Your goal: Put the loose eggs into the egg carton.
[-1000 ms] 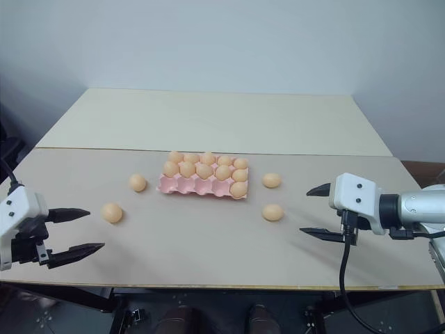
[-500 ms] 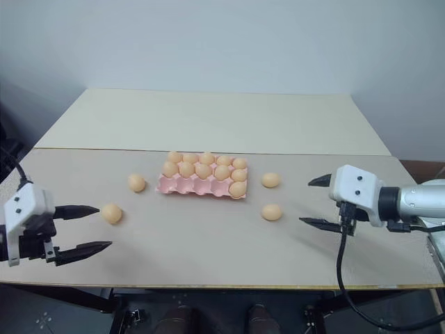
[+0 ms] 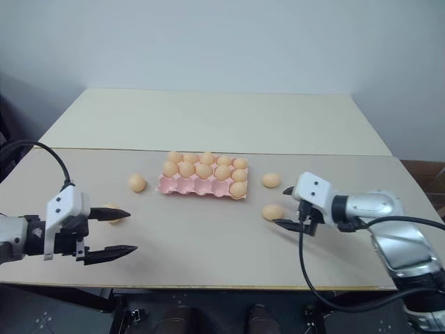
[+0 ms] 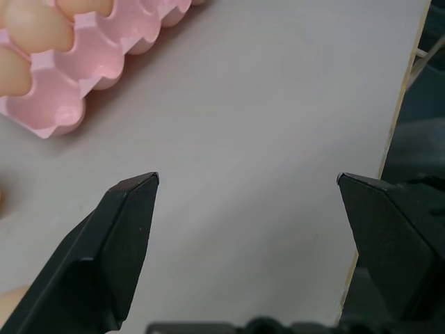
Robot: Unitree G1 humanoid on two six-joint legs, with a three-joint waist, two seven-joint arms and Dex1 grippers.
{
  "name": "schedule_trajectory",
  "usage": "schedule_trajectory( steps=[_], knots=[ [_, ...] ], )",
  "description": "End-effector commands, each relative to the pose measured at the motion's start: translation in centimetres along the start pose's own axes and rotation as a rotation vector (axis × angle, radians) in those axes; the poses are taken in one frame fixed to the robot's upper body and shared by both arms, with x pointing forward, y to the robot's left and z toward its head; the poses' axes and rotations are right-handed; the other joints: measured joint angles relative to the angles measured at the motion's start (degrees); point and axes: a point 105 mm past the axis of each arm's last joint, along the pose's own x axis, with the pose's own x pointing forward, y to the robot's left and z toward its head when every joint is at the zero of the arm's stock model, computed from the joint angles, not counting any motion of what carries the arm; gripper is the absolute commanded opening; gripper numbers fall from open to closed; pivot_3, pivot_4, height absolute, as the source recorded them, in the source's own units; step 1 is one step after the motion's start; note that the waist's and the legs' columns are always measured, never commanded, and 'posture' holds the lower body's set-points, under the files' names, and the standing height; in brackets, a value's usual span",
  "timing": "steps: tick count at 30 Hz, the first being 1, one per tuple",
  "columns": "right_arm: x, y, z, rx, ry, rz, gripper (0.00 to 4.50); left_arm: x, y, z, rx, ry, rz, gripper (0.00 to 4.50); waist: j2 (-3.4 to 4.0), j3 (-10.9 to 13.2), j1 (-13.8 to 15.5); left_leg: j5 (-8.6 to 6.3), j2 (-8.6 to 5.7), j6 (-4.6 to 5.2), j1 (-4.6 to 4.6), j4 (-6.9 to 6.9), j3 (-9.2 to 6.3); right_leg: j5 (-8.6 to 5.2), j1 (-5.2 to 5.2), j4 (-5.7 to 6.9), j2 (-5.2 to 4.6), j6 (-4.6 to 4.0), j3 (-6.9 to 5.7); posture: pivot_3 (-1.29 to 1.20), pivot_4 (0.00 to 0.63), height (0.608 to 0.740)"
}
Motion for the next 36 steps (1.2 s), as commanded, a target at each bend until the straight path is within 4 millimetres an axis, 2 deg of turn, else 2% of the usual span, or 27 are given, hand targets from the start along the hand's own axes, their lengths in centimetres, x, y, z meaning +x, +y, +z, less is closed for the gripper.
schedule_trajectory(
  steps=[1, 9, 12, 16, 22, 29, 36],
  knots=[
    [0.9, -0.7, -0.2, -0.043, 0.024, -0.029, 4.50, 0.4, 0.0, 0.3, 0.037, -0.006, -0.008, 4.47, 0.00, 0.0, 0.0, 0.00, 0.00, 0.00, 0.02, 0.00, 0.00, 0.00, 0.01, 0.01, 0.01, 0.00, 0.00, 0.00, 0.150, 0.740],
    [2.3, -0.6, -1.5, -0.037, 0.045, 0.025, 4.50, 0.6, 0.3, 0.1, 0.045, 0.001, -0.008, 4.47, 0.00, 0.0, 0.0, 0.00, 0.00, 0.00, -0.01, 0.00, 0.02, 0.04, 0.00, -0.02, 0.02, 0.05, 0.01, 0.00, 0.150, 0.740],
    [2.3, -0.4, -1.6, -0.035, 0.043, 0.039, 3.92, 0.4, 0.3, 0.0, 0.045, 0.002, 0.001, 4.50, 0.00, 0.0, 0.1, 0.00, 0.00, 0.00, -0.01, 0.00, 0.02, 0.04, 0.00, -0.02, 0.02, 0.05, 0.01, 0.00, 0.150, 0.740],
    [2.5, -0.6, -1.6, -0.051, 0.045, 0.022, 2.59, 0.1, 0.3, -0.5, 0.038, 0.015, 0.013, 4.50, 0.00, 0.0, 0.0, 0.00, 0.01, 0.00, 0.00, 0.00, 0.02, 0.03, 0.00, -0.01, 0.03, 0.04, 0.01, 0.00, 0.150, 0.740],
    [2.3, -0.4, -0.7, -0.084, 0.024, 0.029, 2.59, -0.1, 0.4, -0.7, 0.032, 0.018, 0.027, 4.50, 0.00, 0.0, 0.0, 0.00, 0.02, 0.00, 0.00, 0.00, 0.02, 0.02, 0.00, 0.00, 0.03, 0.02, 0.01, 0.00, 0.150, 0.740],
    [2.2, -1.8, 3.6, -0.134, -0.084, 0.004, 2.59, -1.1, 0.7, -1.0, 0.026, 0.031, 0.071, 4.50, 0.01, 0.0, -0.5, 0.00, 0.05, 0.00, 0.01, 0.00, 0.03, 0.03, -0.03, 0.02, 0.06, 0.01, 0.02, 0.00, 0.150, 0.740],
    [2.2, -2.0, 2.7, -0.119, -0.064, -0.002, 2.59, -1.4, 0.4, -1.1, 0.017, 0.040, 0.075, 4.50, 0.01, 0.0, 0.1, 0.00, 0.03, 0.00, -0.04, 0.00, 0.05, 0.03, -0.01, -0.07, 0.01, 0.00, -0.01, 0.00, 0.150, 0.740]
  ],
)
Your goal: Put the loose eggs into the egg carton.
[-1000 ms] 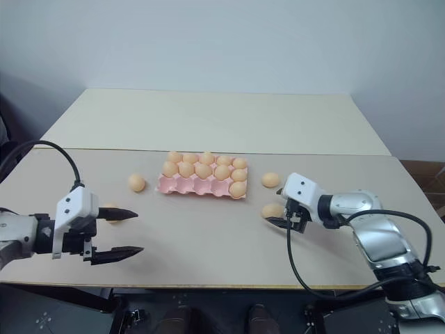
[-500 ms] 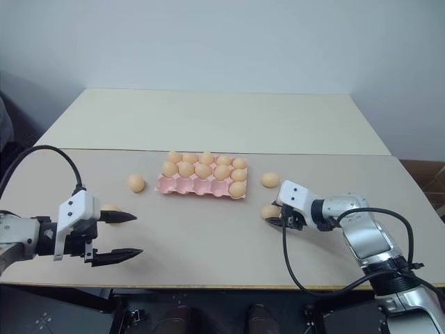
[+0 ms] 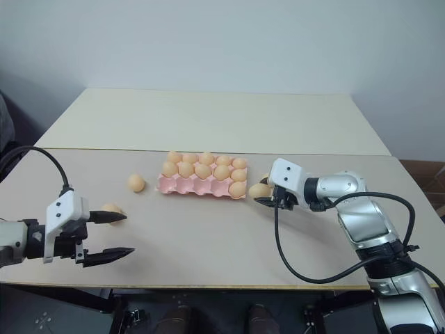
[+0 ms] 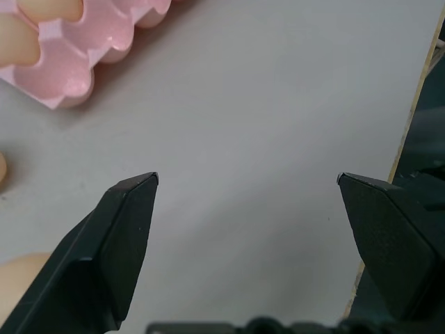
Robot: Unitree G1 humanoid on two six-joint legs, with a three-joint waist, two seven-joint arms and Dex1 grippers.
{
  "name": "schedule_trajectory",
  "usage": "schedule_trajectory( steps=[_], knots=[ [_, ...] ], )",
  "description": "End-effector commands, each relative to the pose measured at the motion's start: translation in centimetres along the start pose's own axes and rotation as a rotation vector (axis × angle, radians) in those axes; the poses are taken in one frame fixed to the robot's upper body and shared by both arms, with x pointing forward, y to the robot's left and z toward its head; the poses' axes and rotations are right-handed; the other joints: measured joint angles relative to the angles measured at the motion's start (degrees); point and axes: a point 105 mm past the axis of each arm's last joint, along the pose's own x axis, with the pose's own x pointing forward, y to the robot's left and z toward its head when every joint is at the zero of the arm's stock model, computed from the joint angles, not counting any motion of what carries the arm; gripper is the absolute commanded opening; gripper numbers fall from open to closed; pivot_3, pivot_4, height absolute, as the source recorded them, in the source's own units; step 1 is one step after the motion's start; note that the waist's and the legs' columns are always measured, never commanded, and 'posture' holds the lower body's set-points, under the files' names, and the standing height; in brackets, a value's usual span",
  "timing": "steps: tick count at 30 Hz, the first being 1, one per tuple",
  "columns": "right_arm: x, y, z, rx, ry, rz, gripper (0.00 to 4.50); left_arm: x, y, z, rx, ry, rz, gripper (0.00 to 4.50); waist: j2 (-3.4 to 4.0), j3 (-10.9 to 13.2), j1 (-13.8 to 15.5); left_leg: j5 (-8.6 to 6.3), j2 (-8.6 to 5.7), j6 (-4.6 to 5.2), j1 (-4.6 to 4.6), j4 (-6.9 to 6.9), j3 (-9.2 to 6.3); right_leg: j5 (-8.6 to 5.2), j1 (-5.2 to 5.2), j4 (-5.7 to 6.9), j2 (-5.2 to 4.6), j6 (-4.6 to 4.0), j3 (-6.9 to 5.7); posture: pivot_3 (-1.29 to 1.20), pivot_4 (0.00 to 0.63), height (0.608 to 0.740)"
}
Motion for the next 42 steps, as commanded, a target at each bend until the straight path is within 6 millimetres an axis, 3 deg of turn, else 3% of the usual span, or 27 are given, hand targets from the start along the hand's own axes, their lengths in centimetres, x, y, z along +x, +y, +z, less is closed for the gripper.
schedule_trajectory(
  steps=[1, 7, 14, 23, 26, 28, 32, 37, 42],
  knots=[
    [-0.6, -0.5, 0.6, -0.021, -0.026, -0.035, 2.59, -0.7, 0.1, 0.9, 0.051, -0.002, 0.026, 4.50, 0.00, 0.0, 0.0, 0.00, -0.01, 0.00, -0.01, 0.00, 0.01, 0.00, -0.01, -0.01, -0.01, 0.00, 0.00, 0.00, 0.150, 0.740],
    [0.4, -1.3, 3.3, -0.057, -0.113, -0.058, 2.59, -0.8, 0.0, 1.1, 0.052, 0.000, 0.026, 4.50, 0.01, 0.0, -0.5, 0.00, 0.04, 0.00, 0.04, 0.00, 0.02, 0.02, -0.03, 0.08, 0.05, -0.04, 0.02, 0.00, 0.150, 0.740],
    [4.6, -1.7, 5.9, -0.100, -0.165, 0.004, 2.59, -0.8, 0.0, 1.2, 0.048, 0.001, 0.031, 4.50, 0.00, 0.0, -1.3, 0.01, 0.08, 0.00, 0.07, 0.00, 0.00, 0.07, -0.03, 0.08, 0.11, -0.12, 0.02, 0.00, 0.150, 0.740],
    [8.0, -2.2, 6.8, -0.123, -0.198, 0.002, 2.59, -0.9, -0.5, 0.8, 0.033, 0.015, 0.044, 4.50, 0.01, 0.0, -1.4, 0.01, 0.06, 0.00, -0.03, -0.02, 0.01, 0.27, -0.11, 0.06, 0.08, 0.18, 0.02, 0.00, 0.150, 0.740],
    [8.3, -1.9, 6.7, -0.131, -0.195, 0.027, 2.77, -1.0, -0.7, 0.8, 0.030, 0.017, 0.048, 4.50, 0.02, 0.0, -1.4, 0.01, 0.07, 0.00, -0.02, -0.02, 0.02, 0.26, -0.11, 0.07, 0.09, 0.17, 0.02, 0.00, 0.150, 0.740],
    [8.4, -1.7, 6.8, -0.134, -0.202, 0.044, 3.20, -1.1, -0.8, 0.9, 0.028, 0.015, 0.051, 4.50, 0.02, 0.0, -1.4, 0.01, 0.07, 0.00, -0.01, -0.02, 0.01, 0.26, -0.11, 0.09, 0.09, 0.16, 0.02, 0.00, 0.150, 0.740],
    [8.7, -1.6, 7.4, -0.142, -0.225, 0.042, 4.48, -1.3, -0.7, 0.8, 0.023, 0.014, 0.062, 4.50, 0.02, 0.0, -1.5, 0.01, 0.08, 0.00, 0.01, -0.02, 0.01, 0.26, -0.12, 0.12, 0.11, 0.16, 0.02, 0.00, 0.150, 0.740],
    [8.2, -2.0, 7.1, -0.153, -0.215, 0.009, 4.48, -1.1, -0.7, 0.9, 0.022, 0.009, 0.058, 4.50, 0.03, 0.0, -1.5, 0.01, 0.08, 0.00, 0.01, -0.02, 0.01, 0.26, -0.12, 0.11, 0.10, 0.15, 0.02, 0.00, 0.150, 0.740],
    [4.5, -1.5, 5.8, -0.137, -0.215, -0.012, 4.48, -0.7, -0.7, 1.1, 0.034, -0.006, 0.049, 4.50, 0.03, 0.0, -0.7, 0.00, 0.05, -0.01, -0.02, -0.07, 0.01, 0.25, -0.10, 0.04, 0.05, 0.17, -0.01, 0.00, 0.150, 0.740]
  ],
)
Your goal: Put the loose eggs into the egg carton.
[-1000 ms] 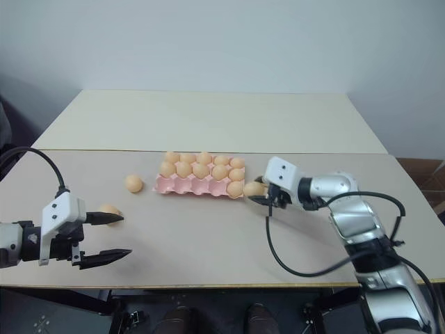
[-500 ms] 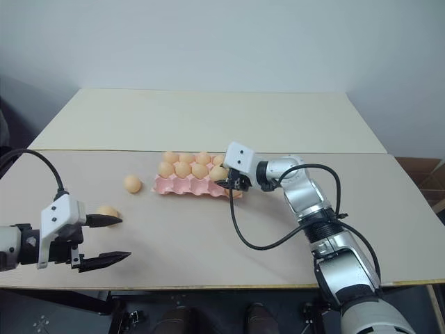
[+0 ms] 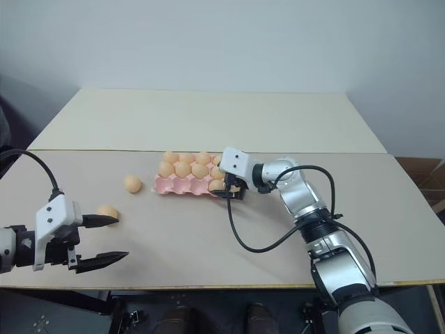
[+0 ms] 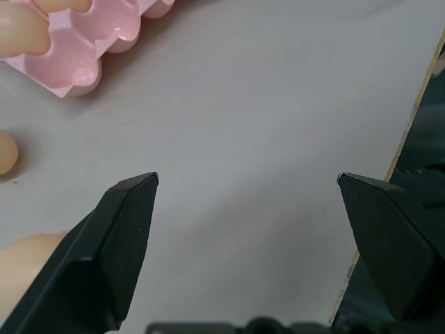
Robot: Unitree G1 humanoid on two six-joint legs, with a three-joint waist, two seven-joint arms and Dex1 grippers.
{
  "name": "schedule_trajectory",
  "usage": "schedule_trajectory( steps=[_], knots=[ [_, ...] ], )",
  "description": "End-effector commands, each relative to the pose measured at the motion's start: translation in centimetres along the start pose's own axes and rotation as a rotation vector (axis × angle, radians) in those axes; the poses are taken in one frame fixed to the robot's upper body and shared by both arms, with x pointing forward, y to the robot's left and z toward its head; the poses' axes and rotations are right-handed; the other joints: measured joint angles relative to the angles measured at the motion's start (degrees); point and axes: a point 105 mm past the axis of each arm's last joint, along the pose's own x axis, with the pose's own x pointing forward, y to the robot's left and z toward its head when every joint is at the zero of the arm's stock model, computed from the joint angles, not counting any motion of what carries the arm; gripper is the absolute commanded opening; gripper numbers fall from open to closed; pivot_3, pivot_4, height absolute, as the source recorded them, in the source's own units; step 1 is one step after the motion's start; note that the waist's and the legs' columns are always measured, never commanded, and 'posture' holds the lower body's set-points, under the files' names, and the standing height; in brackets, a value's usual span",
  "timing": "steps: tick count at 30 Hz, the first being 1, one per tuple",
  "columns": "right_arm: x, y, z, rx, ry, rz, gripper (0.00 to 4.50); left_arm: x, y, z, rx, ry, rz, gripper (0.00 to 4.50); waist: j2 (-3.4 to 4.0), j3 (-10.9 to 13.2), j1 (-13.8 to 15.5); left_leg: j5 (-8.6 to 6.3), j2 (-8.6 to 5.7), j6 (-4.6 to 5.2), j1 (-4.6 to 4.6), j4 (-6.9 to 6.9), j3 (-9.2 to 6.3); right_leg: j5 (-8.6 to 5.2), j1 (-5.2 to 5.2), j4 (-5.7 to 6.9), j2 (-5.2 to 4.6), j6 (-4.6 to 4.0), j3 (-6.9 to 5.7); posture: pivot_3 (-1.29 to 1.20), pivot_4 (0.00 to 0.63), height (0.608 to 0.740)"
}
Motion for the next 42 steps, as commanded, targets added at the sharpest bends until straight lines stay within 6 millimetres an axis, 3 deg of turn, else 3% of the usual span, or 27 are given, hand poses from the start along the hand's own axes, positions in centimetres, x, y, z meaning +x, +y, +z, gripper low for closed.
schedule_trajectory(
  steps=[1, 5, 11, 15, 21, 26, 30, 42],
  knots=[
    [-3.5, -0.2, 1.0, -0.006, -0.038, -0.037, 4.48, 0.2, -0.1, 0.8, 0.038, -0.028, -0.007, 4.50, -0.01, 0.0, 0.2, 0.00, -0.01, 0.00, -0.01, 0.00, 0.02, 0.00, 0.00, -0.02, -0.01, 0.00, 0.01, 0.00, 0.150, 0.740],
    [-7.6, 0.3, -0.2, 0.054, 0.019, -0.071, 4.48, 0.5, 0.2, 0.9, 0.046, -0.032, -0.015, 4.50, 0.00, 0.0, 0.3, 0.00, 0.00, 0.00, 0.00, 0.00, 0.05, -0.02, 0.02, -0.06, 0.00, -0.02, 0.03, 0.00, 0.150, 0.740],
    [-12.1, 0.6, -1.9, 0.123, 0.142, -0.149, 4.48, 0.8, 0.7, 0.9, 0.053, -0.035, -0.018, 4.50, 0.00, 0.0, 0.2, 0.00, 0.05, 0.00, 0.10, 0.00, 0.09, -0.18, 0.01, 0.01, 0.03, -0.32, 0.04, 0.00, 0.150, 0.740],
    [-13.7, 0.5, -2.8, 0.160, 0.188, -0.214, 4.48, 0.9, 0.9, 0.9, 0.053, -0.037, -0.017, 4.50, 0.00, 0.0, 0.2, 0.00, 0.05, 0.00, 0.11, 0.00, 0.10, -0.18, 0.01, 0.01, 0.02, -0.32, 0.05, 0.00, 0.150, 0.740],
    [-14.5, 0.6, -3.5, 0.190, 0.221, -0.260, 4.48, 0.8, 1.2, 0.9, 0.058, -0.034, -0.015, 4.50, -0.01, 0.0, 0.3, 0.00, 0.04, 0.00, 0.08, 0.00, 0.12, -0.18, 0.00, -0.03, 0.01, -0.32, 0.09, 0.00, 0.150, 0.740],
    [-14.5, 0.4, -3.9, 0.190, 0.234, -0.272, 4.48, 0.8, 1.2, 1.0, 0.059, -0.035, -0.021, 4.50, -0.01, 0.0, 0.4, 0.00, 0.02, 0.00, 0.07, 0.00, 0.12, -0.18, 0.00, -0.04, 0.00, -0.32, 0.09, 0.00, 0.150, 0.740],
    [-13.3, -0.6, -3.9, 0.182, 0.213, -0.281, 4.48, 1.0, 1.2, 1.0, 0.062, -0.038, -0.023, 4.50, -0.01, 0.0, 0.2, 0.00, 0.03, 0.00, 0.07, 0.00, 0.13, -0.18, 0.00, -0.04, 0.01, -0.32, 0.09, 0.00, 0.150, 0.740],
    [-5.9, -4.5, -5.6, 0.185, 0.172, -0.285, 4.48, 1.2, 1.4, 1.0, 0.068, -0.028, -0.029, 4.50, -0.02, 0.0, -0.7, 0.00, 0.00, 0.02, -0.01, 0.00, 0.11, -0.01, -0.03, -0.06, 0.04, -0.05, 0.11, 0.00, 0.150, 0.740]
  ],
)
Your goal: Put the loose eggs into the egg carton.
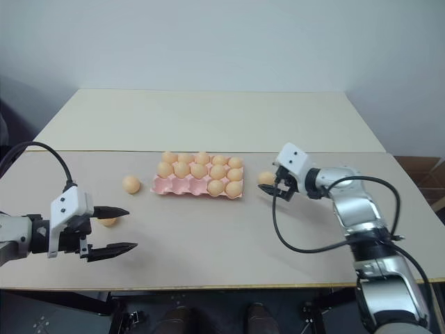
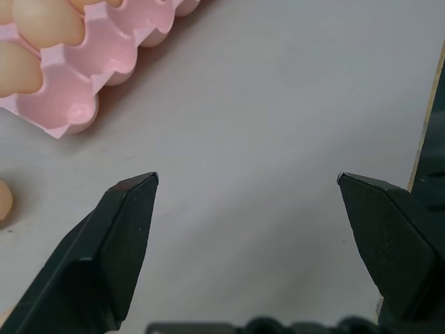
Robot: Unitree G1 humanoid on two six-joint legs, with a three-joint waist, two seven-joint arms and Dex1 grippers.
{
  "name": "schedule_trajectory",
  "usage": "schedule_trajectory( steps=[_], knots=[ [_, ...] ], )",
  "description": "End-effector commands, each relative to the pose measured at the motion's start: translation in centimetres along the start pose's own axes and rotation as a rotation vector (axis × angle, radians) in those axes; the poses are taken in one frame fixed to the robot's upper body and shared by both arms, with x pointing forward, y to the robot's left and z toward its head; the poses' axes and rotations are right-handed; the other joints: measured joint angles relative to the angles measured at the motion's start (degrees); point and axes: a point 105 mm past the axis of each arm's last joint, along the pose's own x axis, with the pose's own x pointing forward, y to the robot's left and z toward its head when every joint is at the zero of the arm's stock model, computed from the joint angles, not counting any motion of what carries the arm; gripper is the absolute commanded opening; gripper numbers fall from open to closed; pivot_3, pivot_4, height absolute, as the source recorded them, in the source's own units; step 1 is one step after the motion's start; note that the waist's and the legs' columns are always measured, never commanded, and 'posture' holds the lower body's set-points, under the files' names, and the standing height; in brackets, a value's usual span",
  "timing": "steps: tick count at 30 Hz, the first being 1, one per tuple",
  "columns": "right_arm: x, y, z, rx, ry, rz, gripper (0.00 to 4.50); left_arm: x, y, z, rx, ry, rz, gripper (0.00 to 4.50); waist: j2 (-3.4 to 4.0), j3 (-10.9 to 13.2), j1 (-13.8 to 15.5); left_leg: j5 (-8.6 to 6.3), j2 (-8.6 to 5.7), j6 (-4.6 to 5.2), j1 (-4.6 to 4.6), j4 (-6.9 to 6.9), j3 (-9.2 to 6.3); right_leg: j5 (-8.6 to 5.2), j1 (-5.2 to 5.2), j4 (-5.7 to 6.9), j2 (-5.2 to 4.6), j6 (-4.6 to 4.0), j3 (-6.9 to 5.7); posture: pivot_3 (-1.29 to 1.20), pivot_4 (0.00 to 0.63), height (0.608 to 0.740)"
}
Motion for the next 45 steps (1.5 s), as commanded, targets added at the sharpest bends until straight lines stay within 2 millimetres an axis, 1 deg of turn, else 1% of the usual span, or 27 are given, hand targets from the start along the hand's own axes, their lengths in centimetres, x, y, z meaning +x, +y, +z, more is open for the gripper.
schedule_trajectory(
  steps=[1, 3, 7, 12, 17, 20, 22, 24, 25, 26, 29, 32, 35, 37, 40, 42, 45],
  knots=[
    [1.5, -1.3, 0.5, -0.038, -0.015, -0.042, 4.48, -0.3, 0.2, 0.5, 0.039, 0.004, 0.014, 4.50, 0.00, 0.0, 0.0, 0.00, 0.00, 0.00, 0.00, 0.00, 0.00, 0.03, 0.00, -0.01, 0.00, 0.05, 0.00, 0.00, 0.150, 0.740],
    [2.2, -1.5, 0.1, -0.036, -0.003, -0.048, 4.48, -0.3, 0.1, 0.5, 0.039, 0.004, 0.015, 4.50, 0.00, 0.0, 0.0, 0.00, 0.00, 0.00, -0.01, 0.00, 0.00, 0.04, 0.00, -0.01, 0.00, 0.06, 0.00, 0.00, 0.150, 0.740],
    [3.2, -1.8, -0.7, -0.030, 0.020, -0.053, 4.48, -0.3, 0.0, 0.5, 0.042, 0.006, 0.018, 4.50, 0.01, 0.0, 0.0, 0.00, -0.01, 0.00, -0.02, 0.00, 0.00, 0.04, 0.00, 0.00, -0.02, 0.06, -0.01, 0.00, 0.150, 0.740],
    [3.7, -2.0, -1.2, -0.026, 0.042, -0.049, 4.48, -0.3, 0.0, 0.5, 0.041, 0.007, 0.019, 4.50, 0.01, 0.0, -0.1, 0.00, 0.00, 0.00, 0.01, 0.00, -0.01, 0.05, 0.00, 0.04, 0.01, 0.07, -0.01, 0.00, 0.150, 0.740],
    [3.9, -2.0, -2.4, 0.005, 0.072, -0.044, 4.48, -0.2, 0.0, 0.5, 0.042, 0.009, 0.019, 4.50, 0.01, 0.0, -0.2, 0.00, 0.01, 0.00, 0.03, -0.01, -0.02, 0.05, 0.01, 0.07, 0.02, 0.07, 0.00, 0.00, 0.150, 0.740],
    [4.0, -1.9, -2.6, 0.029, 0.060, -0.051, 3.89, -0.2, -0.1, 0.5, 0.040, 0.008, 0.018, 4.50, 0.01, 0.0, -0.2, 0.00, 0.01, 0.00, 0.04, -0.01, -0.01, 0.05, 0.01, 0.07, 0.01, 0.07, 0.01, 0.00, 0.150, 0.740],
    [4.0, -1.9, -2.5, 0.030, 0.053, -0.049, 3.26, -0.2, 0.0, 0.4, 0.040, 0.010, 0.019, 4.50, 0.01, 0.0, -0.2, 0.00, 0.01, 0.00, 0.04, -0.01, -0.01, 0.06, 0.01, 0.08, 0.02, 0.08, 0.01, 0.00, 0.150, 0.740],
    [4.1, -1.9, -2.5, 0.029, 0.055, -0.053, 2.53, -0.2, 0.0, 0.4, 0.039, 0.011, 0.019, 4.50, 0.01, 0.0, -0.2, 0.00, 0.01, 0.00, 0.04, -0.01, -0.02, 0.06, 0.01, 0.08, 0.02, 0.08, 0.01, 0.00, 0.150, 0.740],
    [4.1, -1.9, -2.6, 0.021, 0.061, -0.056, 2.31, -0.2, 0.0, 0.4, 0.040, 0.011, 0.020, 4.50, 0.02, 0.0, -0.2, 0.00, 0.01, 0.00, 0.04, -0.01, -0.01, 0.06, 0.02, 0.08, 0.02, 0.08, 0.01, 0.00, 0.150, 0.740],
    [4.1, -2.0, -2.6, 0.014, 0.064, -0.059, 2.21, -0.2, 0.0, 0.4, 0.040, 0.010, 0.020, 4.50, 0.02, 0.0, -0.2, 0.00, 0.00, 0.00, 0.04, -0.01, -0.02, 0.06, 0.02, 0.08, 0.01, 0.08, 0.01, 0.00, 0.150, 0.740],
    [3.9, -2.1, -2.5, -0.004, 0.061, -0.072, 2.19, -0.2, 0.0, 0.5, 0.041, 0.009, 0.022, 4.50, 0.02, 0.0, -0.2, 0.00, 0.00, 0.00, 0.04, -0.01, -0.01, 0.06, 0.02, 0.08, 0.01, 0.08, 0.01, 0.00, 0.150, 0.740],
    [3.2, -2.4, -1.3, -0.059, 0.032, -0.095, 2.19, -0.3, 0.1, 0.4, 0.043, 0.010, 0.027, 4.50, 0.02, 0.0, -0.2, 0.00, 0.00, 0.00, 0.04, -0.01, -0.02, 0.07, 0.01, 0.08, 0.02, 0.09, 0.02, 0.00, 0.150, 0.740],
    [2.4, -2.5, 1.0, -0.115, -0.034, -0.101, 2.19, -0.5, 0.2, 0.4, 0.041, 0.013, 0.035, 4.50, 0.04, 0.0, -0.1, 0.00, 0.00, 0.00, 0.03, -0.01, -0.01, 0.06, 0.00, 0.07, 0.01, 0.09, 0.02, 0.00, 0.150, 0.740],
    [1.9, -2.0, 2.9, -0.184, -0.075, -0.088, 2.19, -0.7, 0.2, 0.3, 0.039, 0.017, 0.040, 4.50, 0.04, 0.0, -0.2, 0.00, 0.01, 0.00, 0.03, -0.01, -0.01, 0.06, -0.01, 0.08, 0.01, 0.10, 0.02, 0.00, 0.150, 0.740],
    [1.8, -0.5, 5.9, -0.252, -0.145, -0.037, 2.19, -1.0, 0.3, -0.2, 0.031, 0.033, 0.049, 4.50, 0.04, 0.0, -0.4, 0.00, 0.04, 0.00, 0.04, -0.01, -0.01, 0.06, -0.05, 0.11, 0.04, 0.09, 0.02, 0.00, 0.150, 0.740],
    [2.0, 0.5, 7.1, -0.264, -0.181, -0.007, 2.19, -1.1, 0.4, -0.4, 0.027, 0.039, 0.053, 4.50, 0.04, 0.0, -0.3, 0.00, 0.08, 0.00, 0.05, -0.01, -0.01, 0.06, -0.06, 0.13, 0.08, 0.08, 0.01, 0.00, 0.150, 0.740],
    [3.1, 2.7, 9.3, -0.288, -0.243, 0.046, 2.19, -1.3, 0.5, -0.6, 0.022, 0.046, 0.067, 4.50, 0.04, 0.0, -0.3, 0.00, 0.10, 0.00, 0.06, -0.01, -0.01, 0.05, -0.06, 0.14, 0.09, 0.07, 0.01, 0.00, 0.150, 0.740]
  ],
)
